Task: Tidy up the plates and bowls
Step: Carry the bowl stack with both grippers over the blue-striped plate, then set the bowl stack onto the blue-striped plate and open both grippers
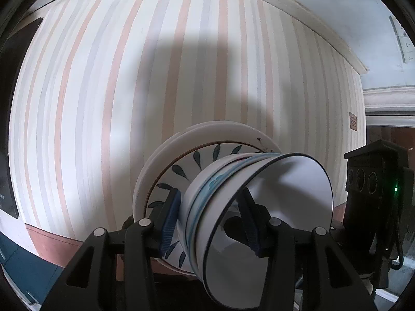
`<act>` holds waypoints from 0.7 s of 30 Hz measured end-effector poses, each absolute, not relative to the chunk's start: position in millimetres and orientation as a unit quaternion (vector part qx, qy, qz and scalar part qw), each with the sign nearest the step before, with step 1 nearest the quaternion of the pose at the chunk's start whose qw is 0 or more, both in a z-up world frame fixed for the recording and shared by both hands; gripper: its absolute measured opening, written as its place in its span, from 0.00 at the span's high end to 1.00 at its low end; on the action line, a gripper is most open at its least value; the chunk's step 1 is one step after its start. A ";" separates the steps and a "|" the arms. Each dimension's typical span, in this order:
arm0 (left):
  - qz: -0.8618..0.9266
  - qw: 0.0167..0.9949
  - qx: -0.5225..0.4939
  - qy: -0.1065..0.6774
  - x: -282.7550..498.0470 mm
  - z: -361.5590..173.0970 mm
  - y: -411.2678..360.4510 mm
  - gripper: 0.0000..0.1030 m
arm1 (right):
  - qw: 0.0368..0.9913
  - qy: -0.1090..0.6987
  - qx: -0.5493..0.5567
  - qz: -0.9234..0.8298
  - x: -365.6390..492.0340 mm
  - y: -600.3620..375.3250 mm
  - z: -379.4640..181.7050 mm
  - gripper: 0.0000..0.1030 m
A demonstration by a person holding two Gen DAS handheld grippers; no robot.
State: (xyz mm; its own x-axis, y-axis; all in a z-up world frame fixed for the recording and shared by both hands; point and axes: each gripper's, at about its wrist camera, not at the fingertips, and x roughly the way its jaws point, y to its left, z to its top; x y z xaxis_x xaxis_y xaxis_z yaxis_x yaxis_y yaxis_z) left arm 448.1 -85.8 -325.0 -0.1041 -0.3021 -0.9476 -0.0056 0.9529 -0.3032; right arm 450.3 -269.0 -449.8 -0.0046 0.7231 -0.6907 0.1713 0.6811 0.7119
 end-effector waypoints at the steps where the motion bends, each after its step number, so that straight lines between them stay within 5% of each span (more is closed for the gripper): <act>1: -0.111 0.661 -0.105 0.735 447.7 -326.0 -85.7 0.58 | 0.619 0.677 0.331 0.222 452.5 -265.5 -451.4 0.31; 21: -0.075 0.702 -0.090 0.703 425.5 -323.2 -86.0 0.58 | 0.646 0.676 0.276 0.224 453.6 -249.8 -444.0 0.34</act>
State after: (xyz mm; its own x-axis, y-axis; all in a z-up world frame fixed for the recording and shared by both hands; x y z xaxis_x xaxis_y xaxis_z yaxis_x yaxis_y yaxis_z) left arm 425.5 -86.0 -323.2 0.0008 -0.2310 -0.9729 -0.0218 0.9727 -0.2310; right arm 453.6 -249.8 -444.0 -0.0135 0.6625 -0.7489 0.0827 0.7471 0.6595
